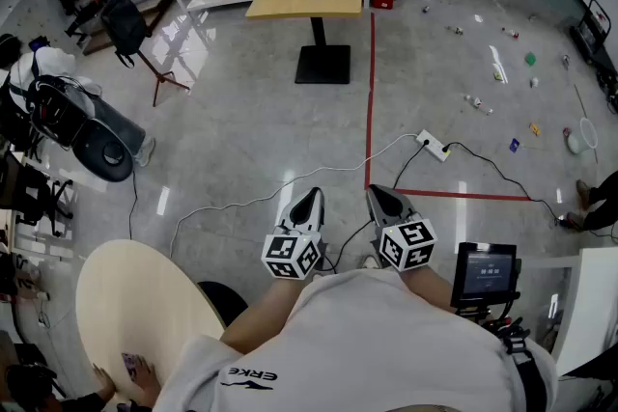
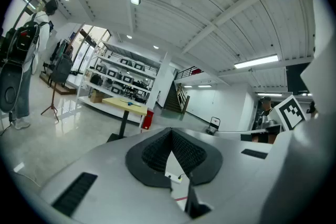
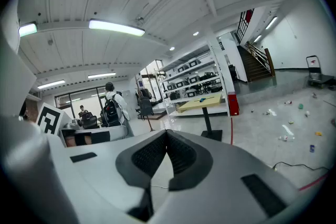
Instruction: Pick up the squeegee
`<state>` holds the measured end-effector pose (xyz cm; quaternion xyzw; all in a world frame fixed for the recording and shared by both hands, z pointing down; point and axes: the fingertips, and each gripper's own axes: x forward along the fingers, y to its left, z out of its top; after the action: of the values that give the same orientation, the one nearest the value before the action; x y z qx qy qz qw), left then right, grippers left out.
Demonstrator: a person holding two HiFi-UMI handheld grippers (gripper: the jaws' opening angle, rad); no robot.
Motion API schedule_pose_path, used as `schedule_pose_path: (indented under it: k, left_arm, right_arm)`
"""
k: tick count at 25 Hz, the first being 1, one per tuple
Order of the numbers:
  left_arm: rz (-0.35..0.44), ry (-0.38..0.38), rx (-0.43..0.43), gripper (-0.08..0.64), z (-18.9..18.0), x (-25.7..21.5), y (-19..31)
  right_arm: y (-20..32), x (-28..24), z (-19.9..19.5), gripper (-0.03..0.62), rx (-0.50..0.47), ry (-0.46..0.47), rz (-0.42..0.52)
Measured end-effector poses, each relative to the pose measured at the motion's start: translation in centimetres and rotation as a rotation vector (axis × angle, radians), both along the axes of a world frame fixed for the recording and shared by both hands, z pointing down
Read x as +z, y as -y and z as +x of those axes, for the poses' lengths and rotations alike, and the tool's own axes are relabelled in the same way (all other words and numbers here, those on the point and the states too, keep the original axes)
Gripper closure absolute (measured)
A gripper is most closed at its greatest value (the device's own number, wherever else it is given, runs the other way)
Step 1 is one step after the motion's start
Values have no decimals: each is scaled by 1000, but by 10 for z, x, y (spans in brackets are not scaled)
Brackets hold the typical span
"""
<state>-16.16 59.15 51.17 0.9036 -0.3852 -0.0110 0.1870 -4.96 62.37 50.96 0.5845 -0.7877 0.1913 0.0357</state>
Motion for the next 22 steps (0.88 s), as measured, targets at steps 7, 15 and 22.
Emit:
schedule_pose_path:
  k: [7, 15, 22]
  left_arm:
    - [-18, -1, -12, 555, 2, 6, 0]
    - [-25, 18, -47, 555, -7, 7, -8]
    - [-21, 27, -102, 555, 18, 10, -18]
  right_arm:
    - [-2, 5, -1, 591, -15, 16, 2]
    - [-7, 8, -7, 591, -38, 88, 2]
    - [-11, 13, 20, 591, -86, 114, 8]
